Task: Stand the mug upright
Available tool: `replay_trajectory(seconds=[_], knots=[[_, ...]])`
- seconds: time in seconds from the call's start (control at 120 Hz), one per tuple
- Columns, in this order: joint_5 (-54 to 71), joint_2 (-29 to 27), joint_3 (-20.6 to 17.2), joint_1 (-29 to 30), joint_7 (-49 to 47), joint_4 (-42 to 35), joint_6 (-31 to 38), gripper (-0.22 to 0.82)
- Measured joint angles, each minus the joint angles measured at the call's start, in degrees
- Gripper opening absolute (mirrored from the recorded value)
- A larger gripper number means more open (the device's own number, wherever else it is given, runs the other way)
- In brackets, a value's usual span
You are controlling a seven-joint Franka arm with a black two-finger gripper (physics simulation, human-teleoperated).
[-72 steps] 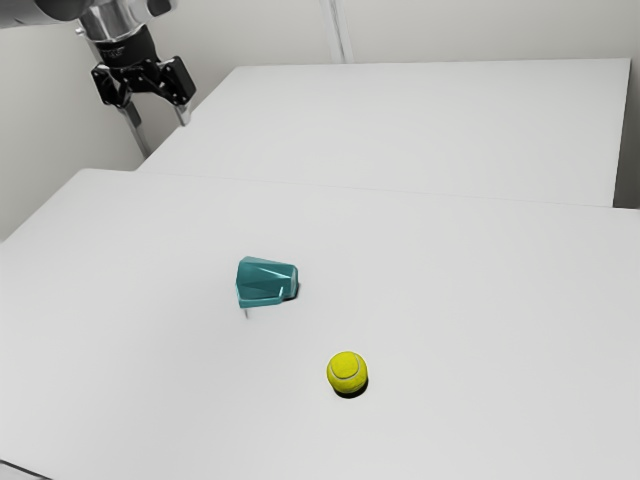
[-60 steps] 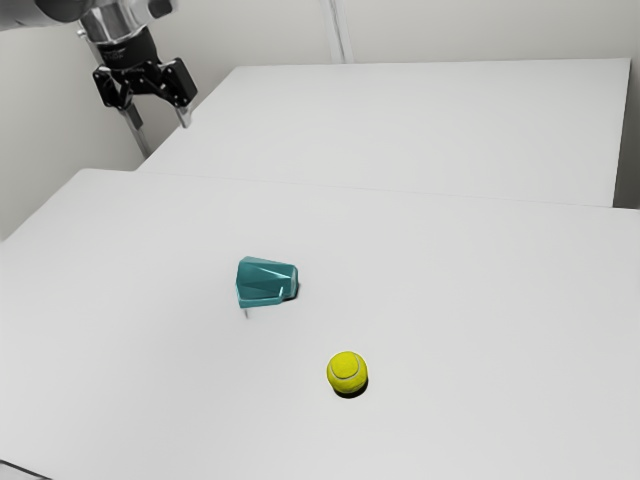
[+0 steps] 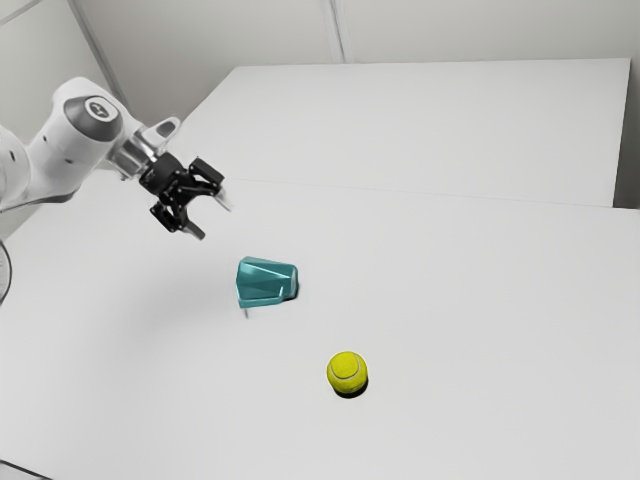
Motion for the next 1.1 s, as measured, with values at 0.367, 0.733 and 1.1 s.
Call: replay_trajectory(seconds=[0.367, 0.733, 1.1], knots=[[-13.36, 5.25, 3.03, 0.77, 18.49, -6.98, 5.46, 0.60], [-23.46, 7.08, 3.03, 0.77, 28.56, -11.02, 5.07, 0.60], [-28.70, 8.72, 2.41, 0.64, 32.85, -11.67, 5.00, 0.60]])
